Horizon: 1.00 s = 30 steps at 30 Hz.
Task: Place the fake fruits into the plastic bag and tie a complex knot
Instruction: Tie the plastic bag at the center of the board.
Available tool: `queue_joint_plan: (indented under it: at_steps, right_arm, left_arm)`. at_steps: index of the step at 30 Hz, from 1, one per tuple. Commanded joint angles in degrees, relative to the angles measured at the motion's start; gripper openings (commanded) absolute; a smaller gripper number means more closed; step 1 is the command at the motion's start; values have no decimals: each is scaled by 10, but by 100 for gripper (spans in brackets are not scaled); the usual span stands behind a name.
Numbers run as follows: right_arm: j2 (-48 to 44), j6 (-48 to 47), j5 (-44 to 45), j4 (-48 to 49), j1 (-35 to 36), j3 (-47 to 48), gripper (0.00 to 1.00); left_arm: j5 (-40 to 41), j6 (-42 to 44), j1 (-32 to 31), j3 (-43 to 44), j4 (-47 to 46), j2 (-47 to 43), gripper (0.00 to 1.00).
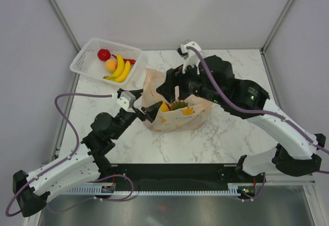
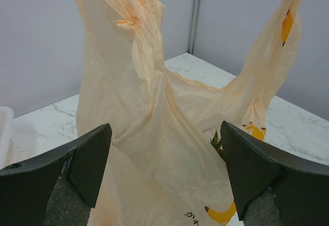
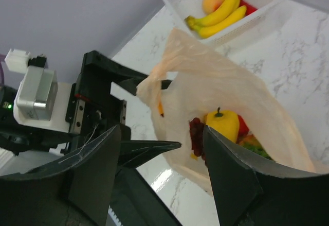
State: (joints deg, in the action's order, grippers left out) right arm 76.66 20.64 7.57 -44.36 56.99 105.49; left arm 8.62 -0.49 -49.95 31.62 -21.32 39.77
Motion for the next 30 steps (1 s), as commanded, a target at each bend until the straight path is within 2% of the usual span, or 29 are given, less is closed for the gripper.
queue_joint_plan:
  at_steps: [1, 4, 8, 14, 19, 22, 23, 25, 26, 30]
  right_arm:
    - [30, 12, 20, 2, 50, 50, 73]
    - [64, 12, 62, -4, 71, 67, 73]
    - [95, 24, 117, -2, 73, 67, 67]
    - [115, 26, 155, 32, 73, 57, 63]
    - [154, 20, 158, 39, 73, 95, 58]
    - [176, 23, 162, 40, 73, 105, 45]
    - [177, 24, 163, 41, 73, 108, 30]
    - [173, 27, 162, 38, 73, 105, 13]
    - [169, 32, 158, 38, 73, 103, 0]
    - [146, 40, 151, 24, 73, 90, 0]
  left_arm:
    - [-7, 31, 0, -2, -51, 3, 94]
    - [-10, 34, -1, -3, -56, 2, 94]
    - [-12, 37, -1, -7, -59, -1, 93]
    - [-18, 39, -1, -11, -63, -7, 93]
    - [-19, 44, 0, -17, -67, -10, 93]
    - [-19, 48, 0, -20, -72, -11, 93]
    - [-19, 50, 0, -21, -74, -11, 93]
    - [-17, 60, 0, -25, -82, -12, 93]
    - [-14, 63, 0, -28, -88, -11, 94]
    - [7, 75, -1, -48, -132, -8, 100]
